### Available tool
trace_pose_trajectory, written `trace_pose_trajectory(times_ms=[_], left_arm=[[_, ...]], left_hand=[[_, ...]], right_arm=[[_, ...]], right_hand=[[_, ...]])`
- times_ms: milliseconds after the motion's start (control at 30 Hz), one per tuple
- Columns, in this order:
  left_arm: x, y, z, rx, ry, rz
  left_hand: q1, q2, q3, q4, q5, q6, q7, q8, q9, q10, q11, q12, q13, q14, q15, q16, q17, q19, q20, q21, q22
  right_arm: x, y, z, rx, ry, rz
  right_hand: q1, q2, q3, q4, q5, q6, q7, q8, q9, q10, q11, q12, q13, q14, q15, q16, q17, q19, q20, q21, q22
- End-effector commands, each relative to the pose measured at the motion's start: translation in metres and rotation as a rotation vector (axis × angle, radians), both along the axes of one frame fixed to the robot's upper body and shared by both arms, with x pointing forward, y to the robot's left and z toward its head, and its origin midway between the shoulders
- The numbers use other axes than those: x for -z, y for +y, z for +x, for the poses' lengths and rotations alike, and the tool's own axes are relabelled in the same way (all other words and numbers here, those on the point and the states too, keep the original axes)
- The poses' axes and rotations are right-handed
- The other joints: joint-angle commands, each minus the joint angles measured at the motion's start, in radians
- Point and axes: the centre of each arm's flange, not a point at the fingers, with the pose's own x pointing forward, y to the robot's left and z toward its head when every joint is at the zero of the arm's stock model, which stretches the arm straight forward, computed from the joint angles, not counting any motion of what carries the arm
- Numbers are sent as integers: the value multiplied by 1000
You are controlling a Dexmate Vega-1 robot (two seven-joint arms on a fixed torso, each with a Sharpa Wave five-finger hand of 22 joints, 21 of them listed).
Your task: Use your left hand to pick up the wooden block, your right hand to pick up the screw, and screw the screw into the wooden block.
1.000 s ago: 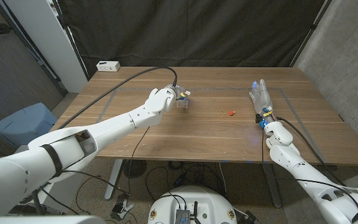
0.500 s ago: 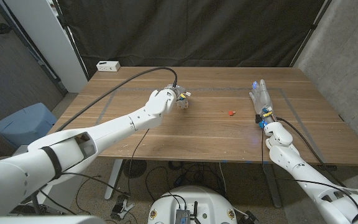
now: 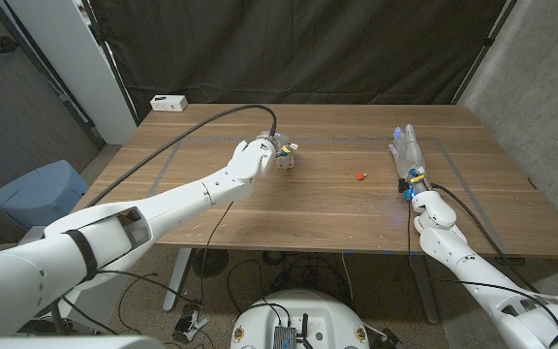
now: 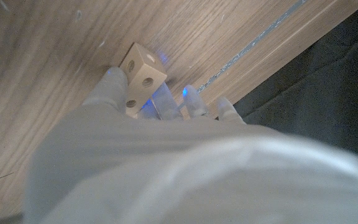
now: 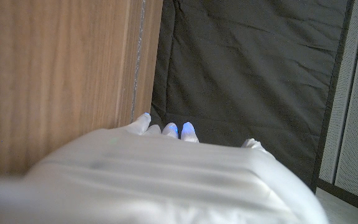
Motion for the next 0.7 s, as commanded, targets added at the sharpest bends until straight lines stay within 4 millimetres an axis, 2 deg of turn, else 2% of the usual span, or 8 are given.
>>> trace_pose_trajectory(times_ms=[33,700], left_arm=[[-3,-1,-2,12,-28,-25],[-14,0,-9,59,-102,-135]], left_hand=[[11,8,-6,0,8,19,-2,0,2,17,0,-4,7,13,-45,3,3,12,2,-2,1],[10,16,-19,2,10,44,-2,-4,2,25,-1,-22,18,16,-60,0,4,19,2,-3,1]], right_arm=[[0,0,0,1,0,4],[-2,1,-1,5,1,-4]], right_hand=[[-2,-8,-1,-3,6,3,-9,3,4,-1,-3,6,2,-2,0,8,3,0,-17,2,3],[-3,-8,-2,-4,7,3,-8,3,4,1,-6,7,2,-2,-1,8,3,0,-17,2,3]])
